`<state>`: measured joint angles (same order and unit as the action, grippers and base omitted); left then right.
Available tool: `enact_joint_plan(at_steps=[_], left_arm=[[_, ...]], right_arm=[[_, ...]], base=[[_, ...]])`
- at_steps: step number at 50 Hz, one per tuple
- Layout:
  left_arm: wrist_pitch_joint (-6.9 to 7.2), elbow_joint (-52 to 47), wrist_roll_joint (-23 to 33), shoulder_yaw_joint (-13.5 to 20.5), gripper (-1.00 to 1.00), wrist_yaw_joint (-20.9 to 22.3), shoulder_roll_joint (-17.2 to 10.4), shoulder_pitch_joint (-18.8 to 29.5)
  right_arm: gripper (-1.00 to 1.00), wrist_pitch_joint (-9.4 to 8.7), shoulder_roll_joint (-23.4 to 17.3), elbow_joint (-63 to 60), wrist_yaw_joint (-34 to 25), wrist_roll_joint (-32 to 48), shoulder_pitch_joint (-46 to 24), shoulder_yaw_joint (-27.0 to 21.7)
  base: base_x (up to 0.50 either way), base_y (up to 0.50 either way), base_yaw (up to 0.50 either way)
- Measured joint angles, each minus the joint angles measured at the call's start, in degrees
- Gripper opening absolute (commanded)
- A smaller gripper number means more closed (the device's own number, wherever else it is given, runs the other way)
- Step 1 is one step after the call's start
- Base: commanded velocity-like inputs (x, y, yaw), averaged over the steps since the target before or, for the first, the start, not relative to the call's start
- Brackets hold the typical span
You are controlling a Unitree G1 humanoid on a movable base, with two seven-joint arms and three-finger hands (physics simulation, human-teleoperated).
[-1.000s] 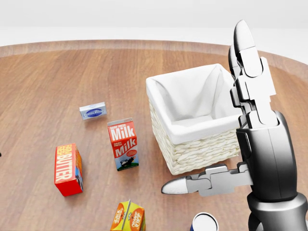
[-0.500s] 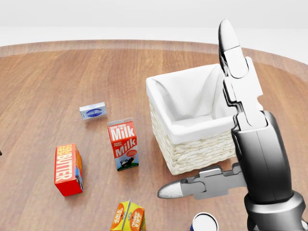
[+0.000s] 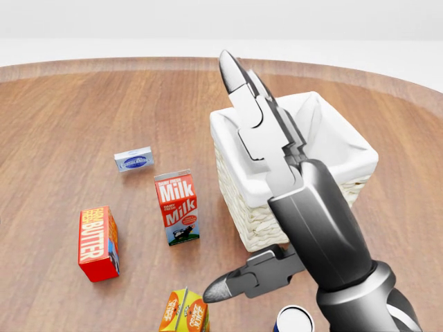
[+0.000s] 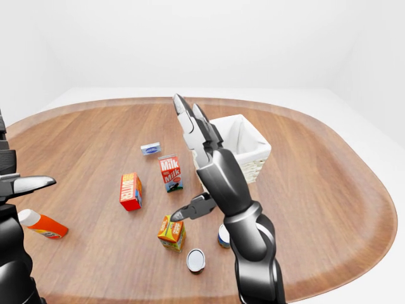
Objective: Pick up the orange juice, and put it in the basket.
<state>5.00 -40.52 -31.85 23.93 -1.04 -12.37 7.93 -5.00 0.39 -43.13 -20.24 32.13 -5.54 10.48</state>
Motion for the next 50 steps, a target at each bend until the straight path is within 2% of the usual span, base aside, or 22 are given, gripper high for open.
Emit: enact_joint_plan(at_steps=[22,40,50], left_arm=[[0.0,-0.88,-0.91,0.39,1.0,-0.73,-0.12,0.1],[0.0,-4.88,-4.68,2.74,1.0,-2.71,-0.63,-0.6],[0.0,-4.17,-4.23,2.26,1.0,-2.7,-0.87,-0.47]], right_arm=[[1.0,0.13,1.05,5.07,-5.09,7.76,2.48,5.33],[1.0,1.72,0.12,7.71,-5.42,9.68,7.06,8.67],[1.0,2.75,-0.6,9.11,-4.87,9.83,9.09,9.91]], base=[[0.0,0.0,0.0],[0.0,0.0,0.0],[0.0,0.0,0.0]])
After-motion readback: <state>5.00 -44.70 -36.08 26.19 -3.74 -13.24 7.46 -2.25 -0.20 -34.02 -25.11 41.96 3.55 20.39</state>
